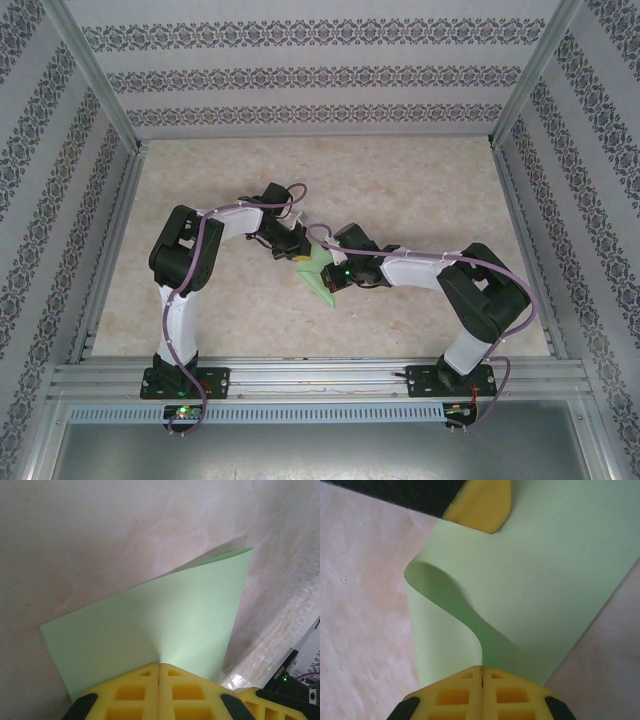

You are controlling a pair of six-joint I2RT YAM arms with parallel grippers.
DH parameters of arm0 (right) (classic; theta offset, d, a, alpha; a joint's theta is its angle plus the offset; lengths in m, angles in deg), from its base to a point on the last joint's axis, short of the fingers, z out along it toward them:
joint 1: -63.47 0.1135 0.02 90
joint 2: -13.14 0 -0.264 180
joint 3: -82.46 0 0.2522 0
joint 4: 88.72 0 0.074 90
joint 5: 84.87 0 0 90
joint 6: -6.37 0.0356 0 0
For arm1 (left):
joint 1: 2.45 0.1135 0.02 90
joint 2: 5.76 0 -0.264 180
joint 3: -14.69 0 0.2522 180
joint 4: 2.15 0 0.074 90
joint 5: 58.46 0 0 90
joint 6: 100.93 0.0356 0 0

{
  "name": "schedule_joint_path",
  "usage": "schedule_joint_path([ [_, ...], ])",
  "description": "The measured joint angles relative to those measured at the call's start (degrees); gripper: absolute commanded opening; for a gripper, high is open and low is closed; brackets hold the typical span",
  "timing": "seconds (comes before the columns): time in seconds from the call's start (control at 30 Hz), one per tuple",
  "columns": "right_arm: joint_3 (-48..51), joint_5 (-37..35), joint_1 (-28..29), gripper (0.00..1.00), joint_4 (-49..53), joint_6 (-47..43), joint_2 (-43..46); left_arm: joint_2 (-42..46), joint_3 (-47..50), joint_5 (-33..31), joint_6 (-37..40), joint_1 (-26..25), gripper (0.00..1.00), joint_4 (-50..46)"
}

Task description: Fold a paper plane with a square sheet of paper (fold left side to right side)

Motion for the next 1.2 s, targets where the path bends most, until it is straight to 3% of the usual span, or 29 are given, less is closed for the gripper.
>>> schedule_joint_path([
  [0.37,0.0,-0.1,0.0,0.0,0.2,0.0,-1.0,0.0,0.0,0.0,0.0,0.0,0.07,0.0],
  [0.83,-0.4,-0.1,0.0,0.0,-0.1,0.0,-1.7,1.4,-0.1,-2.0,0.0,-0.4,0.24,-0.4],
  [0.97,-0.4,-0.1,0.0,0.0,-0.1,0.0,-1.7,4.3,-0.1,-5.4,0.3,-0.2,0.24,-0.9],
  [1.2,-0.4,0.0,0.0,0.0,-0.1,0.0,-1.7,17.3,5.2,-6.9,0.1,0.0,0.17,1.9],
])
